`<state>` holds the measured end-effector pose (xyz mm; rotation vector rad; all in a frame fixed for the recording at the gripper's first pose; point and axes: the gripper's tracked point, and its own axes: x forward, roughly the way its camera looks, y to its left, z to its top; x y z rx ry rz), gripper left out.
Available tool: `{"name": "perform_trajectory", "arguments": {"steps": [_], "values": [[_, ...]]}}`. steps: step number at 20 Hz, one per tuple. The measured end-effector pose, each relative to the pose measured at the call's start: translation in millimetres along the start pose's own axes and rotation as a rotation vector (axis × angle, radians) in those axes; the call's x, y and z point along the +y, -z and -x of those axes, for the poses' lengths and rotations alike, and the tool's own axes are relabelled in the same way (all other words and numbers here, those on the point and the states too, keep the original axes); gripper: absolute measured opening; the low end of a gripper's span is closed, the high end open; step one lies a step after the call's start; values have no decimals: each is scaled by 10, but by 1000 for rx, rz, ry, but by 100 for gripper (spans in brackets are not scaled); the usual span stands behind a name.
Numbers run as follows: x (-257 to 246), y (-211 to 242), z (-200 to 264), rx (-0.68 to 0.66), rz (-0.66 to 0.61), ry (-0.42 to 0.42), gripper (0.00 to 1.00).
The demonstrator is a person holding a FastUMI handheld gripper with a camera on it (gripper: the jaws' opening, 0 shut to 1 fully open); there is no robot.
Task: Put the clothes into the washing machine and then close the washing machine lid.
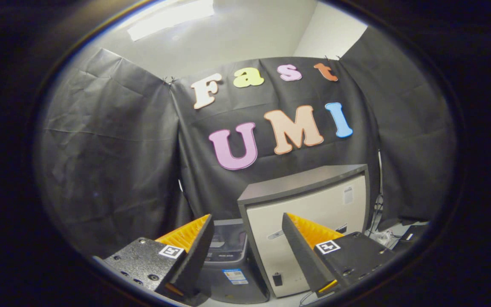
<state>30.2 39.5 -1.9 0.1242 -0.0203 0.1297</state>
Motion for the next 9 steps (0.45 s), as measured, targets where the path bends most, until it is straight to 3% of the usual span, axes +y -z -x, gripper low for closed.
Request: {"name": "perform_trajectory", "arguments": {"steps": [6,9], "values": [[-302,191,-148,33,43,40,97],[-231,266,-137,31,68,2,97]]}}
